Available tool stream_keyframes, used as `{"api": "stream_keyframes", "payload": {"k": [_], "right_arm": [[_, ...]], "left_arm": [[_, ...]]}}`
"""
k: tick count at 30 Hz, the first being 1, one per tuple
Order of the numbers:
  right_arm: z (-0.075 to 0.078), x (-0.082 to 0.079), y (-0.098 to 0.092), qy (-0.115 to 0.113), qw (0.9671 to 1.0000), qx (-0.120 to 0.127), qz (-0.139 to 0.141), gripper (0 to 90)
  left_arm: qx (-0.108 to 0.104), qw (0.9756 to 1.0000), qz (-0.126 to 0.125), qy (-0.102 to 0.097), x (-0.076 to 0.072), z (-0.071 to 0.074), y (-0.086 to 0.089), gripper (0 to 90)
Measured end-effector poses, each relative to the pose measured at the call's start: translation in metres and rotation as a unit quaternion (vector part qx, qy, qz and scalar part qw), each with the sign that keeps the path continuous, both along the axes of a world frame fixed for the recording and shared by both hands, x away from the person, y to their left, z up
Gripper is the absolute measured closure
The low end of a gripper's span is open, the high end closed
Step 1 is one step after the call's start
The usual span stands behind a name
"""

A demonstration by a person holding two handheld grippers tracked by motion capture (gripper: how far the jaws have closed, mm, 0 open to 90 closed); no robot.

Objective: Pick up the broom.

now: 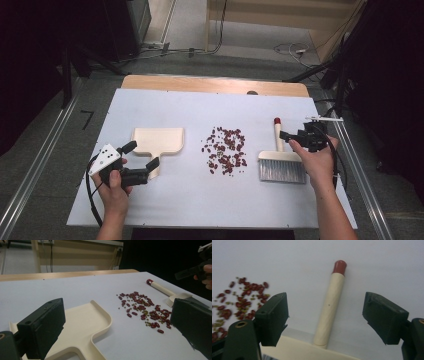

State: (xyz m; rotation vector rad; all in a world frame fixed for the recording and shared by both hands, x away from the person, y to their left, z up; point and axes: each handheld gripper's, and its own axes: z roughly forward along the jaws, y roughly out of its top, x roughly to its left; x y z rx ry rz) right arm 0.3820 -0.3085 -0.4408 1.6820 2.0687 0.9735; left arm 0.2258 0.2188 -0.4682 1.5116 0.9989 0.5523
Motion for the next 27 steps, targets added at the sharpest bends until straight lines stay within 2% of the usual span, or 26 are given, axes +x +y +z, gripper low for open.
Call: {"api": "stream_keyframes", "payload": {"k": [2, 4, 5, 6, 8, 10, 12, 14, 16, 18, 21, 24, 25, 27], "right_arm": [[-0.005, 0.005, 0.002, 0.007, 0.9999, -0.013, 0.002, 26.0], [-0.012, 0.009, 0.005, 0.027, 0.9994, -0.02, -0.01, 33.0], [-0.012, 0.009, 0.005, 0.027, 0.9994, -0.02, -0.01, 33.0], [-0.018, 0.013, 0.008, 0.052, 0.9983, -0.026, -0.004, 36.0], [-0.021, 0.014, 0.012, 0.059, 0.9973, -0.042, -0.014, 41.0], [-0.022, 0.014, 0.014, 0.07, 0.9964, -0.042, -0.024, 44.1], [-0.024, 0.015, 0.016, 0.08, 0.9957, -0.037, -0.025, 47.3], [-0.028, 0.016, 0.018, 0.088, 0.995, -0.043, -0.021, 48.2], [-0.031, 0.017, 0.021, 0.105, 0.9932, -0.046, -0.019, 48.9], [-0.033, 0.018, 0.022, 0.107, 0.9931, -0.044, -0.021, 49.7], [-0.038, 0.02, 0.026, 0.118, 0.9911, -0.05, -0.035, 52.0], [-0.038, 0.02, 0.027, 0.115, 0.9914, -0.052, -0.036, 53.7], [-0.039, 0.02, 0.029, 0.114, 0.9909, -0.061, -0.038, 57.0], [-0.039, 0.018, 0.035, 0.109, 0.9899, -0.084, -0.034, 58.2]], "left_arm": [[0.001, 1.0, -0.002, 0.001, 0.0, -0.001, 0.0, 0.3], [0.002, 1.0, -0.003, 0.002, 0.001, -0.001, -0.001, 0.3], [0.001, 1.0, -0.005, 0.004, 0.001, -0.001, -0.001, 0.3], [0.002, 1.0, -0.005, 0.005, 0.002, -0.001, -0.002, 0.3], [0.009, 0.9999, -0.012, 0.007, 0.003, -0.001, -0.005, 0.3], [0.013, 0.9998, -0.015, 0.008, 0.004, -0.001, -0.007, 0.4], [0.013, 0.9998, -0.016, 0.008, 0.004, -0.001, -0.007, 0.4], [0.013, 0.9997, -0.018, 0.008, 0.004, -0.002, -0.008, 0.4], [0.012, 0.9997, -0.019, 0.009, 0.004, -0.002, -0.008, 0.4], [0.014, 0.9996, -0.021, 0.009, 0.004, -0.001, -0.009, 0.4], [0.016, 0.9996, -0.021, 0.01, 0.004, -0.002, -0.009, 0.4], [0.015, 0.9996, -0.02, 0.011, 0.004, -0.002, -0.009, 0.4], [0.014, 0.9996, -0.02, 0.011, 0.005, -0.002, -0.009, 0.4], [0.016, 0.9996, -0.021, 0.013, 0.006, -0.003, -0.011, 0.4]]}}
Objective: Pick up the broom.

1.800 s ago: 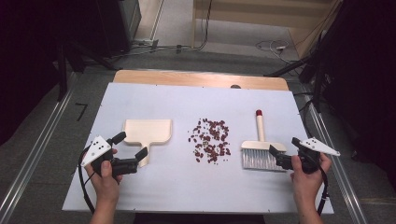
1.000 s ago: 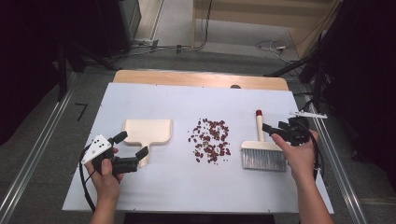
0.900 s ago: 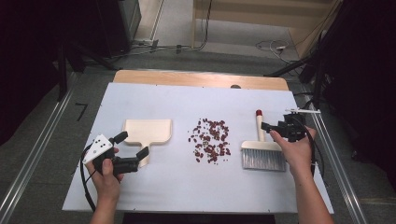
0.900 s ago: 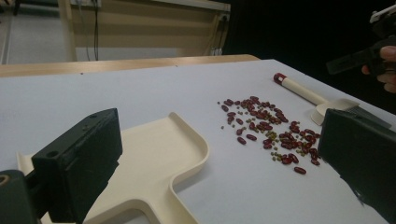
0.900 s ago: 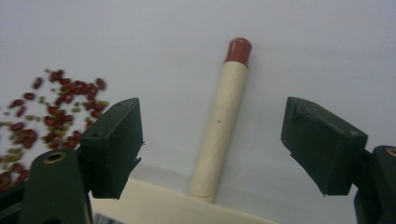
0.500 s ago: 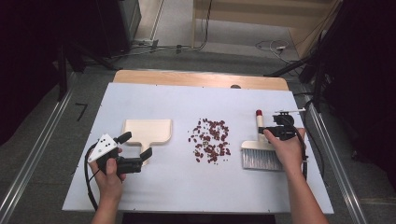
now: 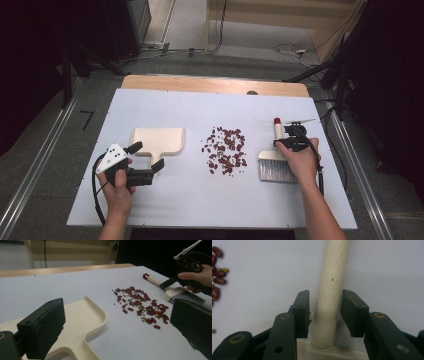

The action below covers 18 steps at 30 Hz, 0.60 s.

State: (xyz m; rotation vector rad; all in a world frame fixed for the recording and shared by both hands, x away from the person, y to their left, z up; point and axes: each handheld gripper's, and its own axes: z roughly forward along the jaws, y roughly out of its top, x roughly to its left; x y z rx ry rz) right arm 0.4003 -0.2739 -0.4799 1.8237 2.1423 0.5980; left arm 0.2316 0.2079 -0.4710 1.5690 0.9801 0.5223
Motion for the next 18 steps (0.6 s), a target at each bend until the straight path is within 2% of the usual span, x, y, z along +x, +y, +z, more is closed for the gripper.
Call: {"api": "stream_keyframes", "payload": {"k": [1, 2, 3, 4, 7, 10, 11, 13, 15, 16, 17, 18], "right_arm": [[-0.001, -0.001, 0.003, -0.003, 0.9999, -0.015, 0.004, 58.4], [-0.001, -0.001, 0.003, -0.003, 0.9999, -0.015, 0.004, 58.4], [-0.002, -0.003, 0.01, -0.013, 0.9987, -0.046, 0.017, 60.0], [-0.002, -0.003, 0.01, -0.015, 0.9986, -0.045, 0.023, 63.7], [-0.002, -0.004, 0.006, -0.015, 0.9995, -0.023, 0.018, 68.9], [-0.003, -0.004, 0.003, -0.018, 0.9995, -0.018, 0.021, 69.4], [-0.003, -0.004, 0.0, -0.019, 0.9996, -0.005, 0.018, 69.6], [-0.003, -0.004, -0.001, -0.021, 0.9996, 0.002, 0.017, 69.7], [-0.004, -0.005, -0.006, -0.027, 0.9992, 0.021, 0.019, 69.8], [-0.003, -0.006, -0.008, -0.039, 0.9987, 0.026, 0.023, 69.8], [-0.003, -0.006, -0.008, -0.039, 0.9987, 0.026, 0.023, 69.8], [0.0, -0.008, -0.013, -0.06, 0.9972, 0.04, 0.023, 69.8]], "left_arm": [[0.0, 1.0, 0.0, 0.0, 0.0, 0.0, 0.0, 0.4], [0.001, 1.0, 0.0, 0.001, 0.0, 0.0, -0.001, 0.4], [0.003, 1.0, -0.002, 0.001, 0.001, 0.0, -0.002, 0.4], [0.004, 1.0, -0.002, 0.002, 0.001, 0.0, -0.002, 0.3], [0.004, 1.0, -0.003, 0.002, 0.001, 0.0, -0.003, 0.4], [0.006, 1.0, -0.005, 0.002, 0.001, 0.0, -0.005, 0.4], [0.006, 1.0, -0.006, 0.002, 0.001, 0.0, -0.005, 0.4], [0.007, 1.0, -0.007, 0.001, 0.001, 0.0, -0.005, 0.4], [0.005, 1.0, -0.006, 0.0, 0.001, 0.001, -0.005, 0.4], [0.005, 1.0, -0.007, 0.0, 0.001, 0.001, -0.005, 0.4], [0.005, 1.0, -0.007, 0.0, 0.001, 0.001, -0.005, 0.4], [0.005, 1.0, -0.008, -0.002, 0.001, 0.002, -0.005, 0.4]]}}
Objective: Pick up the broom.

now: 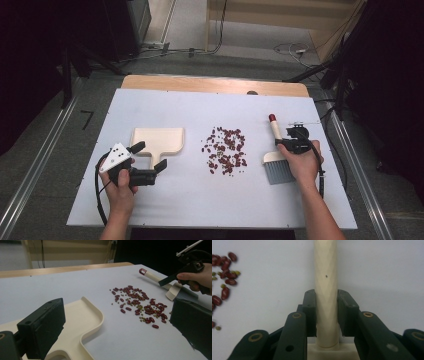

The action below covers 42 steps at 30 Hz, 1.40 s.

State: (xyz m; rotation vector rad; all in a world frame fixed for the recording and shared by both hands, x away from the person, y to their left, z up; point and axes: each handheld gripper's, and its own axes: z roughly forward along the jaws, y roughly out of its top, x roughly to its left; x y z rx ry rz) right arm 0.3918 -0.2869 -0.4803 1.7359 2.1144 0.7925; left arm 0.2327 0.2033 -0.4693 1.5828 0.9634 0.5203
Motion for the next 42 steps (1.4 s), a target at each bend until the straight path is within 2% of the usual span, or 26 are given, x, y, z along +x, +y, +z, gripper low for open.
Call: {"api": "stream_keyframes", "payload": {"k": [3, 5, 6, 10, 11, 12, 13, 14, 15, 20, 21, 22, 24, 28, 29, 30, 31, 32, 34, 35, 36, 37, 38, 40, 41, 42], "right_arm": [[0.006, -0.005, -0.009, -0.029, 0.9986, 0.044, -0.007, 69.9], [0.011, -0.009, -0.015, -0.06, 0.9961, 0.065, -0.007, 69.9], [0.011, -0.009, -0.015, -0.06, 0.9961, 0.065, -0.007, 69.9], [0.023, -0.021, -0.022, -0.134, 0.9876, 0.082, -0.003, 69.9], [0.023, -0.021, -0.022, -0.134, 0.9876, 0.082, -0.003, 69.9], [0.028, -0.026, -0.022, -0.164, 0.9825, 0.089, 0.0, 69.9], [0.031, -0.029, -0.022, -0.179, 0.9792, 0.096, 0.006, 69.9], [0.031, -0.029, -0.022, -0.179, 0.9792, 0.096, 0.006, 69.9], [0.037, -0.034, -0.021, -0.204, 0.9739, 0.099, 0.01, 69.9], [0.051, -0.043, -0.016, -0.248, 0.9592, 0.132, 0.03, 69.9], [0.051, -0.043, -0.016, -0.248, 0.9592, 0.132, 0.03, 69.9], [0.058, -0.047, -0.013, -0.26, 0.9542, 0.142, 0.042, 69.9], [0.063, -0.052, -0.007, -0.28, 0.948, 0.142, 0.05, 69.8], [0.073, -0.061, 0.006, -0.307, 0.9374, 0.152, 0.063, 69.8], [0.073, -0.061, 0.006, -0.307, 0.9374, 0.152, 0.063, 69.8], [0.076, -0.065, 0.013, -0.316, 0.9321, 0.162, 0.071, 69.9], [0.076, -0.065, 0.013, -0.316, 0.9321, 0.162, 0.071, 69.9], [0.077, -0.067, 0.017, -0.32, 0.9295, 0.166, 0.077, 69.8], [0.08, -0.071, 0.028, -0.33, 0.9216, 0.178, 0.099, 69.8], [0.08, -0.071, 0.028, -0.33, 0.9216, 0.178, 0.099, 69.8], [0.081, -0.074, 0.035, -0.339, 0.9163, 0.182, 0.111, 69.8], [0.081, -0.074, 0.035, -0.339, 0.9163, 0.182, 0.111, 69.8], [0.082, -0.076, 0.039, -0.342, 0.9138, 0.185, 0.117, 69.8], [0.082, -0.078, 0.046, -0.353, 0.9076, 0.187, 0.129, 69.8], [0.082, -0.082, 0.056, -0.362, 0.9003, 0.192, 0.147, 69.8], [0.082, -0.084, 0.06, -0.366, 0.8977, 0.193, 0.152, 69.8]], "left_arm": [[-0.002, 1.0, 0.001, 0.0, 0.0, 0.001, 0.001, 0.4], [-0.002, 1.0, 0.001, 0.0, 0.0, 0.001, 0.0, 0.4], [-0.002, 1.0, 0.002, 0.0, 0.0, 0.001, 0.0, 0.4], [-0.001, 1.0, 0.0, -0.002, 0.0, 0.002, -0.001, 0.6], [-0.002, 1.0, -0.001, -0.004, 0.0, 0.003, -0.001, 0.6], [-0.003, 1.0, -0.002, -0.006, 0.0, 0.005, -0.003, 0.5], [-0.003, 1.0, -0.002, -0.006, 0.0, 0.005, -0.003, 0.6], [-0.001, 1.0, -0.003, -0.007, 0.0, 0.006, -0.003, 0.6], [0.0, 0.9999, -0.005, -0.01, -0.001, 0.008, -0.005, 0.6], [-0.001, 0.9999, -0.008, -0.013, -0.002, 0.012, -0.008, 0.6], [-0.003, 0.9999, -0.009, -0.014, -0.002, 0.013, -0.009, 0.6], [-0.003, 0.9998, -0.01, -0.016, -0.003, 0.016, -0.011, 0.6], [-0.002, 0.9998, -0.011, -0.017, -0.003, 0.018, -0.012, 0.6], [-0.016, 0.9995, -0.019, -0.02, -0.005, 0.026, -0.02, 0.5], [-0.016, 0.9995, -0.019, -0.02, -0.005, 0.026, -0.02, 0.5], [-0.018, 0.9995, -0.019, -0.02, -0.005, 0.028, -0.021, 0.5], [-0.021, 0.9994, -0.019, -0.019, -0.006, 0.029, -0.023, 0.5], [-0.022, 0.9993, -0.022, -0.019, -0.006, 0.031, -0.025, 0.5], [-0.022, 0.9993, -0.025, -0.019, -0.007, 0.033, -0.029, 0.5], [-0.021, 0.9992, -0.028, -0.019, -0.007, 0.034, -0.031, 0.5], [-0.022, 0.9991, -0.03, -0.018, -0.008, 0.036, -0.033, 0.6], [-0.023, 0.999, -0.034, -0.017, -0.008, 0.037, -0.035, 0.6], [-0.024, 0.9989, -0.036, -0.016, -0.008, 0.038, -0.038, 0.7], [-0.024, 0.9987, -0.042, -0.014, -0.009, 0.04, -0.043, 0.7], [-0.021, 0.9986, -0.046, -0.013, -0.009, 0.041, -0.046, 0.8], [-0.022, 0.9985, -0.049, -0.013, -0.009, 0.042, -0.049, 0.8]]}}
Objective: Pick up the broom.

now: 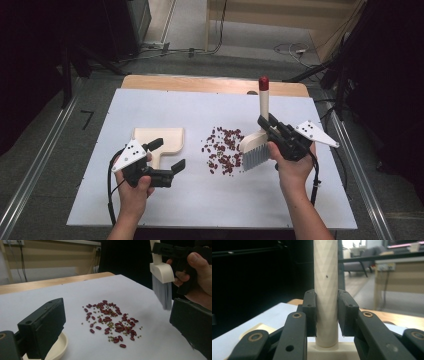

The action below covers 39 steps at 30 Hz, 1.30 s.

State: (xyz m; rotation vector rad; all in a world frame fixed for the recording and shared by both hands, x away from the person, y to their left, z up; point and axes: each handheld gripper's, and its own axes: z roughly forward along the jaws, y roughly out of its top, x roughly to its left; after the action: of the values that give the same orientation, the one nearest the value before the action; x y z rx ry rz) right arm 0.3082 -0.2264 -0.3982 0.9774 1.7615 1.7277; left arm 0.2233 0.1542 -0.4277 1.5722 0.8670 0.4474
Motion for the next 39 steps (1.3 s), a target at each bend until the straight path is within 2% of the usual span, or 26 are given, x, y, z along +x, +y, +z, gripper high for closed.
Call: {"api": "stream_keyframes", "payload": {"k": [10, 14, 17, 19, 21, 23, 29, 30, 33, 39], "right_arm": [[-0.002, -0.015, 0.033, -0.022, 0.9988, -0.008, 0.044, 69.8], [-0.005, -0.02, 0.046, -0.027, 0.9975, -0.004, 0.065, 69.8], [-0.007, -0.026, 0.059, -0.041, 0.9964, -0.012, 0.073, 69.8], [-0.008, -0.029, 0.064, -0.048, 0.9955, -0.016, 0.08, 69.7], [-0.009, -0.032, 0.07, -0.051, 0.9947, -0.021, 0.087, 69.7], [-0.01, -0.035, 0.075, -0.052, 0.994, -0.023, 0.093, 69.7], [-0.012, -0.043, 0.086, -0.056, 0.9924, -0.026, 0.106, 69.7], [-0.012, -0.044, 0.088, -0.057, 0.9922, -0.026, 0.108, 69.7], [-0.013, -0.047, 0.093, -0.058, 0.9915, -0.029, 0.113, 69.7], [-0.015, -0.053, 0.099, -0.06, 0.991, -0.037, 0.114, 69.7]], "left_arm": [[-0.007, 0.9991, -0.036, 0.021, -0.003, 0.005, -0.03, 3.8], [-0.014, 0.9979, -0.051, 0.038, -0.003, 0.006, -0.042, 5.5], [-0.013, 0.9972, -0.058, 0.046, -0.004, 0.005, -0.052, 10.6], [-0.016, 0.9957, -0.071, 0.057, -0.004, 0.004, -0.059, 14.1], [-0.014, 0.9953, -0.075, 0.059, -0.004, 0.004, -0.061, 16.5], [-0.01, 0.9943, -0.079, 0.07, -0.004, 0.001, -0.066, 19.5], [-0.01, 0.9929, -0.087, 0.081, -0.003, -0.001, -0.07, 35.2], [-0.012, 0.9916, -0.094, 0.088, -0.003, -0.001, -0.071, 38.7], [-0.014, 0.9903, -0.1, 0.096, -0.002, -0.003, -0.073, 49.7], [-0.012, 0.9907, -0.089, 0.102, -0.002, -0.004, -0.072, 62.1]]}}
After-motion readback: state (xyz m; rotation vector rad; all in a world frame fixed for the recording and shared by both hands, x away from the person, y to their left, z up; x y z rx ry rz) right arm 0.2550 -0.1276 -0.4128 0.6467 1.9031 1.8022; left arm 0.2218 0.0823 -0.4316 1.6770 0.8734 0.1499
